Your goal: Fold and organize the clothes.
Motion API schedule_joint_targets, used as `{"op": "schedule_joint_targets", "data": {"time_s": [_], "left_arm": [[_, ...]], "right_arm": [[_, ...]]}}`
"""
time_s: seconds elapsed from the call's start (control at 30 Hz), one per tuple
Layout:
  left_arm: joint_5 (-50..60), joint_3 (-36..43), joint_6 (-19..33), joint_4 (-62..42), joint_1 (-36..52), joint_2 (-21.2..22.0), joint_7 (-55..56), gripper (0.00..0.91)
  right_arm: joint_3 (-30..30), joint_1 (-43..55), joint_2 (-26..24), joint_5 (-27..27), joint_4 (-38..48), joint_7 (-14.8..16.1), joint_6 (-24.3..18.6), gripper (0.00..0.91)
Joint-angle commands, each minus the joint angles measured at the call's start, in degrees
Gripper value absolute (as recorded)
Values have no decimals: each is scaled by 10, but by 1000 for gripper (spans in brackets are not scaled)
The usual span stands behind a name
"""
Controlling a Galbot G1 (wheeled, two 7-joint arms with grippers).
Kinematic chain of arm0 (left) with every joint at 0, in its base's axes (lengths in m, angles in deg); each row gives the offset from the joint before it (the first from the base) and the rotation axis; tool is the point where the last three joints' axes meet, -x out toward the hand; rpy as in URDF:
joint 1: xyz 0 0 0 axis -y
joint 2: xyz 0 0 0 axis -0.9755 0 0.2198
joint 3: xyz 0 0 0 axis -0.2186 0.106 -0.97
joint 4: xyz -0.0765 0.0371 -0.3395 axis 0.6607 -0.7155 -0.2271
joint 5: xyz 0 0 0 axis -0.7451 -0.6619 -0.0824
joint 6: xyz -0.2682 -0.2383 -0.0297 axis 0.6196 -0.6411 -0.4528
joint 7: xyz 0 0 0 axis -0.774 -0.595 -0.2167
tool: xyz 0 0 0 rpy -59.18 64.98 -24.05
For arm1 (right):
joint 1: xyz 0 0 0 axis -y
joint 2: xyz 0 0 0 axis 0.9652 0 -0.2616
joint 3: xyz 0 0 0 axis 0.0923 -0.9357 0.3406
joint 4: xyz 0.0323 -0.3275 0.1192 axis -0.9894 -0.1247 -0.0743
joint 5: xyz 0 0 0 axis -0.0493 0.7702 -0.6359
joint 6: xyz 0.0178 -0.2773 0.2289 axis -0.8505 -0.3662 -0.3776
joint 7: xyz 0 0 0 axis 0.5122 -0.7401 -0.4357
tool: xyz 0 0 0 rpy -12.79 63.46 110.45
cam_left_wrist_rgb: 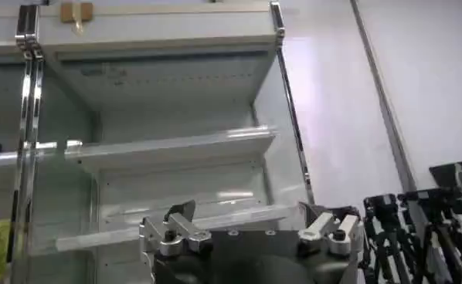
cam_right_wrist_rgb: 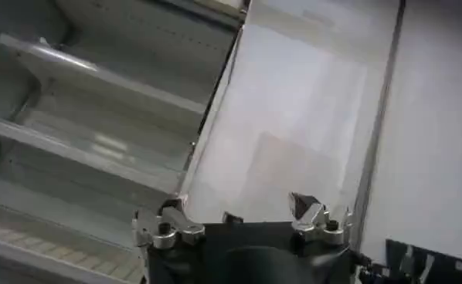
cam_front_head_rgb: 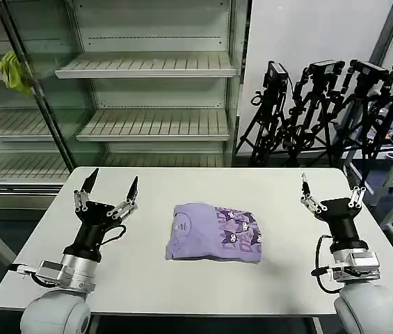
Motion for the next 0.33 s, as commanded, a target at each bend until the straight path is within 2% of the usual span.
{"op": "schedule_joint_targets", "data": {"time_s": [0.03, 0.33], "left_arm": [[0, 0, -1, -1, 1, 0, 0, 907], [0, 0, -1, -3, 2, 1, 0, 907]], "right_arm": [[-5, 5, 0, 7, 3, 0, 4, 907], [-9, 11, -2, 11, 8, 3, 5, 907]]}}
